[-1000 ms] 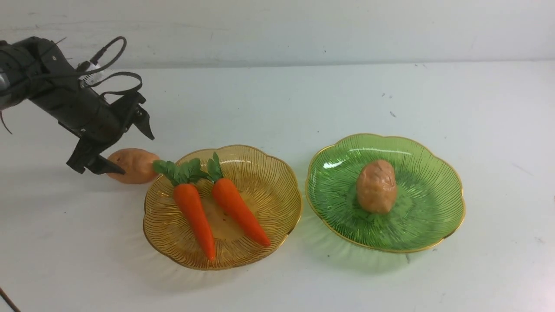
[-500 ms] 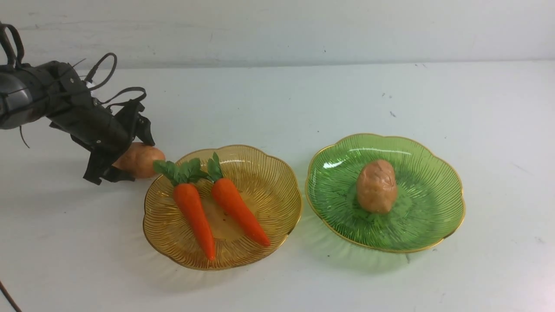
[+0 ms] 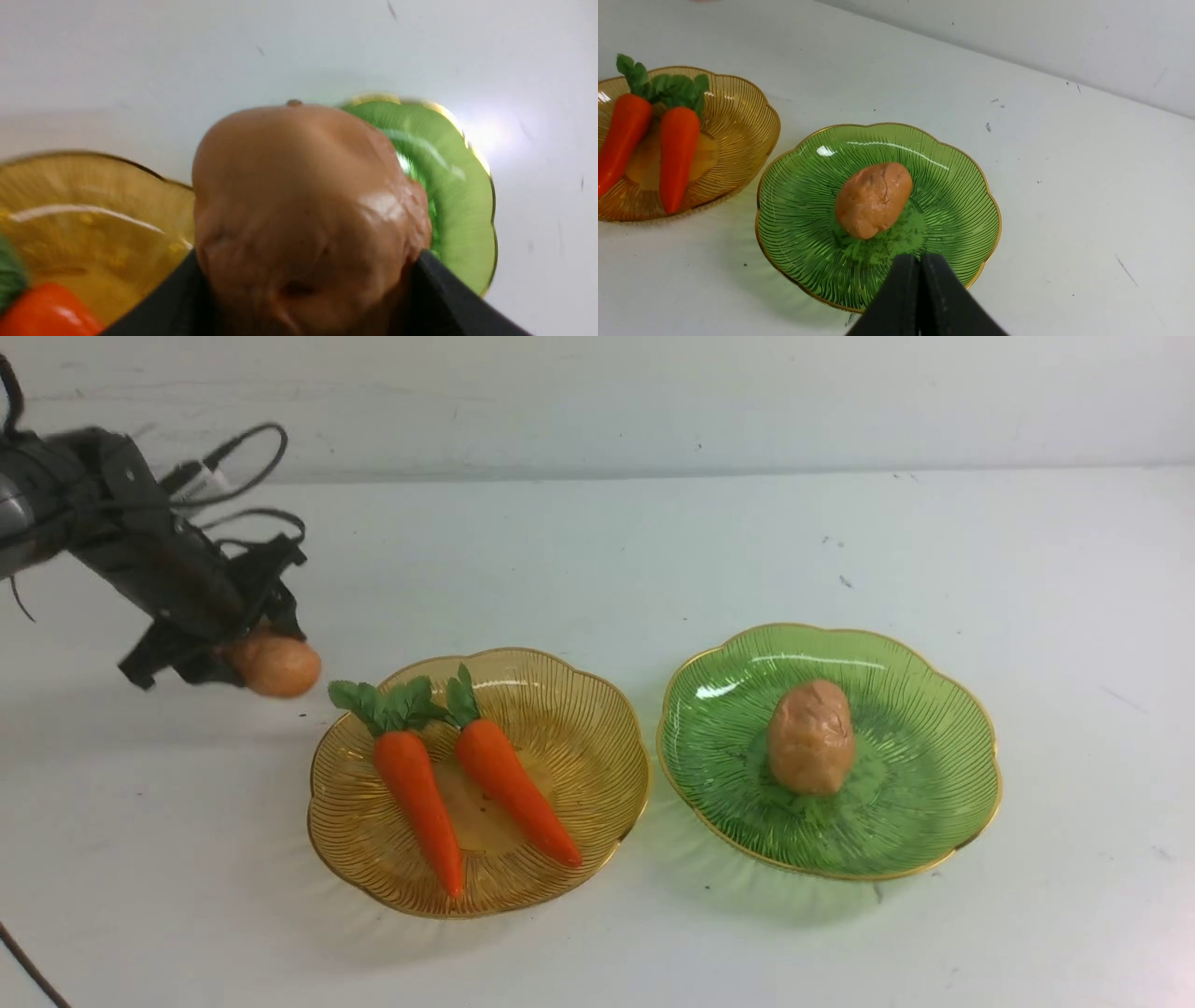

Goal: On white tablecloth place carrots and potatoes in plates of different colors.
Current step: 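Pick up the potato beside the plates and place it on a plate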

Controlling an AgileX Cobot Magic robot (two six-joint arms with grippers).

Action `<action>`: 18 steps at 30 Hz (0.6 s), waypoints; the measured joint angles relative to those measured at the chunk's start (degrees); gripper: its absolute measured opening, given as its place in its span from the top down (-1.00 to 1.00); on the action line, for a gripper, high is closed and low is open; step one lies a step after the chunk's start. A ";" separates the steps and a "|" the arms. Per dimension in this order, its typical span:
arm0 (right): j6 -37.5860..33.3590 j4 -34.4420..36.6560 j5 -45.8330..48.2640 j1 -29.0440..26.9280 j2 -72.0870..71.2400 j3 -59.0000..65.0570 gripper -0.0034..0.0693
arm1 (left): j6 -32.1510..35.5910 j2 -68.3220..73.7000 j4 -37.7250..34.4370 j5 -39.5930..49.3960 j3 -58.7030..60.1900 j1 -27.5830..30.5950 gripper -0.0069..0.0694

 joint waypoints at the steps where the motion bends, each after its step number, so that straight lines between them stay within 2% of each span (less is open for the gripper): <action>1: 0.00 0.00 0.00 0.00 0.00 0.00 0.95 | 0.28 1.58 0.08 0.16 0.00 -3.19 -0.22; 6: 0.00 -0.15 -0.06 0.00 0.00 0.00 0.95 | 0.66 7.82 0.89 -2.95 0.00 -10.79 -0.36; 10: 0.00 -0.26 -0.86 0.00 0.00 0.70 0.95 | 0.66 10.53 1.01 -2.98 0.00 -11.85 -0.52; 16: 0.00 -0.20 -2.61 0.00 0.00 2.24 0.95 | 0.66 11.13 0.84 -1.06 0.00 -11.94 -0.89; 18: 0.00 -0.20 -2.91 0.00 -0.05 2.24 0.95 | 0.66 11.09 0.69 -0.98 -0.22 -11.94 -0.92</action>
